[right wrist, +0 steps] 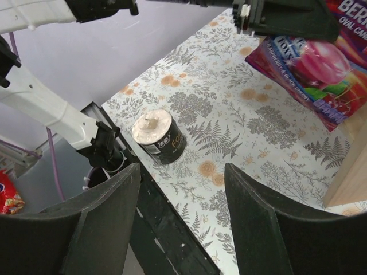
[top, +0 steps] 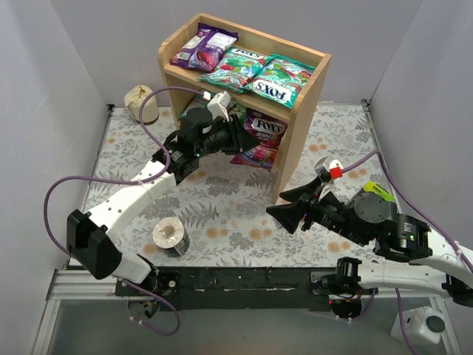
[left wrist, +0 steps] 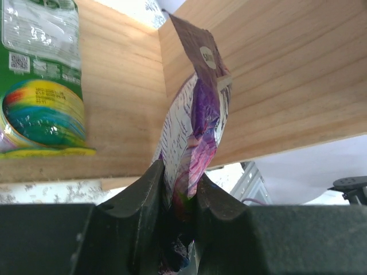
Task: Place and organize the candy bags onto the shelf
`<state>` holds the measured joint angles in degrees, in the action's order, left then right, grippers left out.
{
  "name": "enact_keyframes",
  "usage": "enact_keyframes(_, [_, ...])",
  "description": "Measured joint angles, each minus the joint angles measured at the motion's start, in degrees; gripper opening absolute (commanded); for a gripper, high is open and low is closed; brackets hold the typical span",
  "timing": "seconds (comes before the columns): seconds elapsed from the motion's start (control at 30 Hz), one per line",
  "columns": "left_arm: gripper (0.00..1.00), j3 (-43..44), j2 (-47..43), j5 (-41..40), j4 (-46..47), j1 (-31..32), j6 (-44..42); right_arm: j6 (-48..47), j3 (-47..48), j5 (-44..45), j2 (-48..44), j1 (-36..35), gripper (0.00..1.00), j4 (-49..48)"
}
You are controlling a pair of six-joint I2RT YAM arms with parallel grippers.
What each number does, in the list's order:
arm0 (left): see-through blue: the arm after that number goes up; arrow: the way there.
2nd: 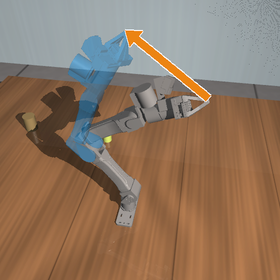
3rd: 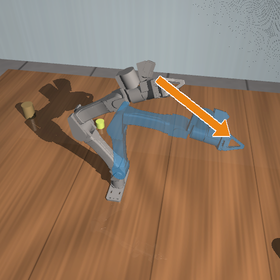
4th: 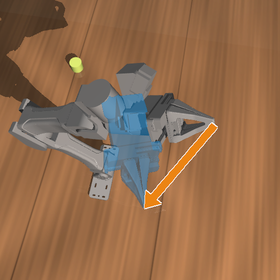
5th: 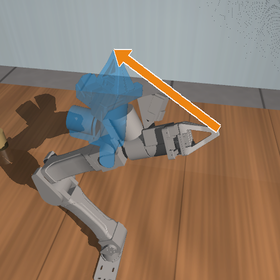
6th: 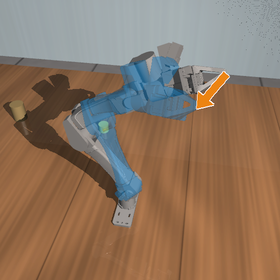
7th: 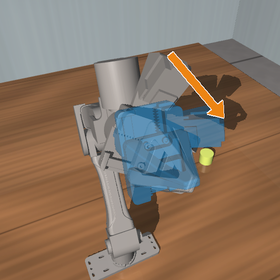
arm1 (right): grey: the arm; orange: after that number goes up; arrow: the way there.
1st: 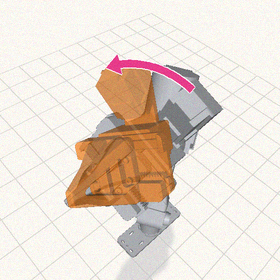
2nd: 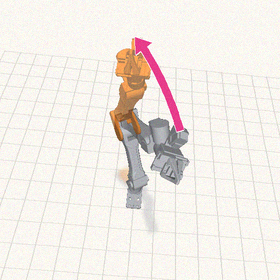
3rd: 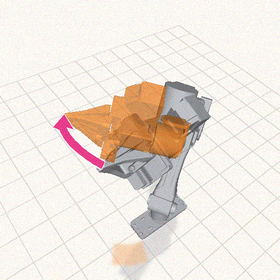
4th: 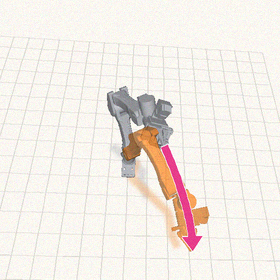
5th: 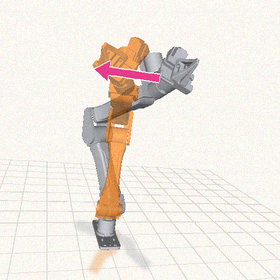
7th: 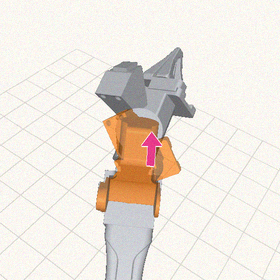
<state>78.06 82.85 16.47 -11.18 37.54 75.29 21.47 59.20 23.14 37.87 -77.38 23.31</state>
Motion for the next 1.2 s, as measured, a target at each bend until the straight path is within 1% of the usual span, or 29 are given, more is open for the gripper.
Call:
enact_keyframes(0.07, [0.15,-3.41,-2.16,-1.18,2.01,0.50,1.07,0.20,-0.13,0.00,-0.28,0.00,0.67,0.20])
enact_keyframes(0.2, [0.15,-9.81,-5.95,-3.15,6.43,0.66,5.01,0.59,-0.13,0.02,-0.39,0.00,0.66,0.17])
enact_keyframes(0.37, [0.16,-13.77,-7.30,-3.87,10.99,0.57,9.99,0.85,-0.83,0.02,-0.61,0.00,0.66,0.02])
enact_keyframes(0.47, [0.17,-13.84,-6.91,-3.39,12.24,0.57,12.55,0.92,-1.27,0.02,-0.66,0.00,0.66,0.13])
enact_keyframes(0.53, [0.15,-13.49,-6.38,-3.02,13.38,0.52,14.34,0.94,-1.31,0.02,-0.66,0.00,0.65,0.13])
enact_keyframes(0.6, [0.15,-12.41,-5.25,-2.19,13.77,-0.13,16.59,1.03,-1.31,0.00,-0.66,0.00,0.65,0.11])
enact_keyframes(0.77, [0.13,-11.39,-2.38,2.56,16.26,-4.15,23.58,1.33,-1.38,-0.74,-0.72,0.00,0.63,0.07])
enact_keyframes(0.9, [0.13,-8.98,1.92,6.32,17.05,-6.99,27.21,1.88,-2.19,-0.87,-1.38,0.00,0.63,-0.70])
enact_keyframes(1.03, [0.13,-8.52,4.98,10.36,16.83,-8.31,29.33,2.25,-2.51,-0.90,-1.86,0.00,0.63,-0.98])
enact_keyframes(1.2, [0.15,-3.96,9.11,14.03,14.67,-8.57,29.55,2.36,-2.73,-0.90,-1.90,0.00,0.63,-1.18])
